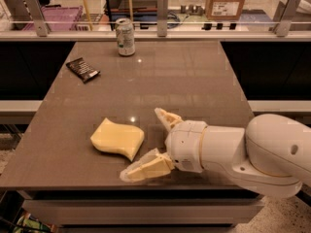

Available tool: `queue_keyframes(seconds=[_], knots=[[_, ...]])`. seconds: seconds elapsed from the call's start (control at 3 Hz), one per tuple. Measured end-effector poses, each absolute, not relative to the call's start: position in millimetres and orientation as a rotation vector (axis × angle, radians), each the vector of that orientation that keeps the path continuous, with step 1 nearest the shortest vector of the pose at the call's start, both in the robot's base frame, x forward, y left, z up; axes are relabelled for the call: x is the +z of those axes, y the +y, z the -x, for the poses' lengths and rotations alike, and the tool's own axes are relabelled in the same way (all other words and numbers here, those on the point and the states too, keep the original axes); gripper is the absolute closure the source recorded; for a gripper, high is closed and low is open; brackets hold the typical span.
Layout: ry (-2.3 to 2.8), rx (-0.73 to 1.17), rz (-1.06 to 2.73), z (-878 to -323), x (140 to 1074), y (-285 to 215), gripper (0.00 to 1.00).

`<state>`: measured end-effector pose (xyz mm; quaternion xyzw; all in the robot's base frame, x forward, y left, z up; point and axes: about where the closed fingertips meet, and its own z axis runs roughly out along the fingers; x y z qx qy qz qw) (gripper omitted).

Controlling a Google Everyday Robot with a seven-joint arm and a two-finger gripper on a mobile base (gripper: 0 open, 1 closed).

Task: Move sponge near 7up can

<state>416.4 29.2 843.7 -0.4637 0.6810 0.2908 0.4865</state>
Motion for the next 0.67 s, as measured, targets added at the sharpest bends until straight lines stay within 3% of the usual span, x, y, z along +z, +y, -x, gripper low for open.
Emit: queue_keyframes(seconds=[0.67], knots=[[1.599, 0.744, 1.093, -428.6, 834.5, 43.9, 0.0]])
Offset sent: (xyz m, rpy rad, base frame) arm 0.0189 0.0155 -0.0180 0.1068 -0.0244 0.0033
